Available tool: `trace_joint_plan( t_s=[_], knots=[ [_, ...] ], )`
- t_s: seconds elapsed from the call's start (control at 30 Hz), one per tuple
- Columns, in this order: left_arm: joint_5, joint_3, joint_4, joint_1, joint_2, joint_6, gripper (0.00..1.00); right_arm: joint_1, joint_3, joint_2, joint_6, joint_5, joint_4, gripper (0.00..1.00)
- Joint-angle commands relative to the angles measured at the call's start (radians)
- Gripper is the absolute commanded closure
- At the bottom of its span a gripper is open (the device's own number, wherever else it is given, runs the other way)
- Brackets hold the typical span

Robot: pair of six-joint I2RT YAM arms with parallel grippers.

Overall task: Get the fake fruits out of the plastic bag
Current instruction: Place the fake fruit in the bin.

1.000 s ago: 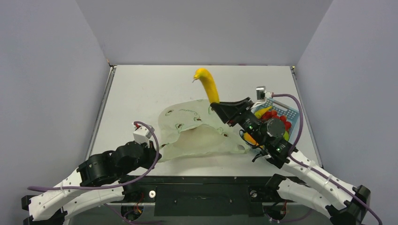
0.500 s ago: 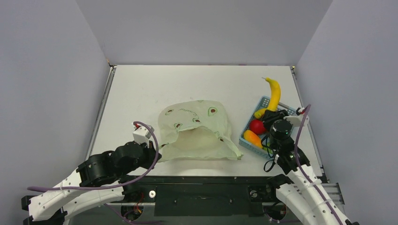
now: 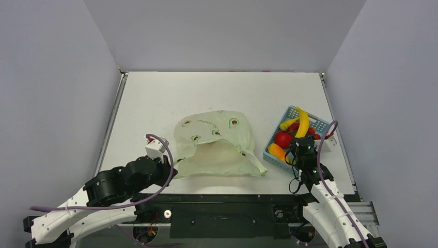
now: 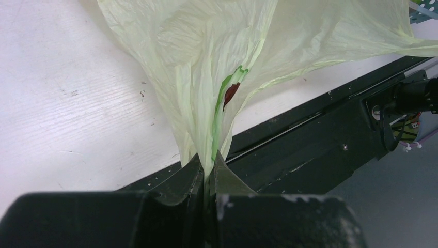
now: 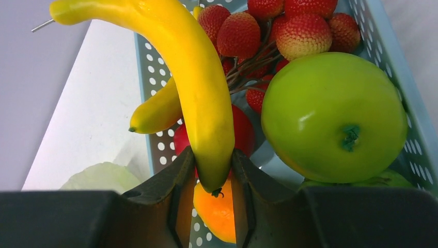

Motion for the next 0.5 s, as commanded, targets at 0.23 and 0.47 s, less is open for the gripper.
trace_joint_plan(
  t_s=[0.23, 0.47],
  knots=[
    [0.007, 0.013, 0.036, 0.004, -0.011, 0.011, 1.0, -0.029, -0.001, -0.004, -0.038, -0.044, 0.066, 0.2],
    [0.006, 0.013, 0.036, 0.004, -0.006, 0.012, 1.0, -0.014, 0.076, -0.015, -0.145, -0.12, 0.093, 0.19]
  ],
)
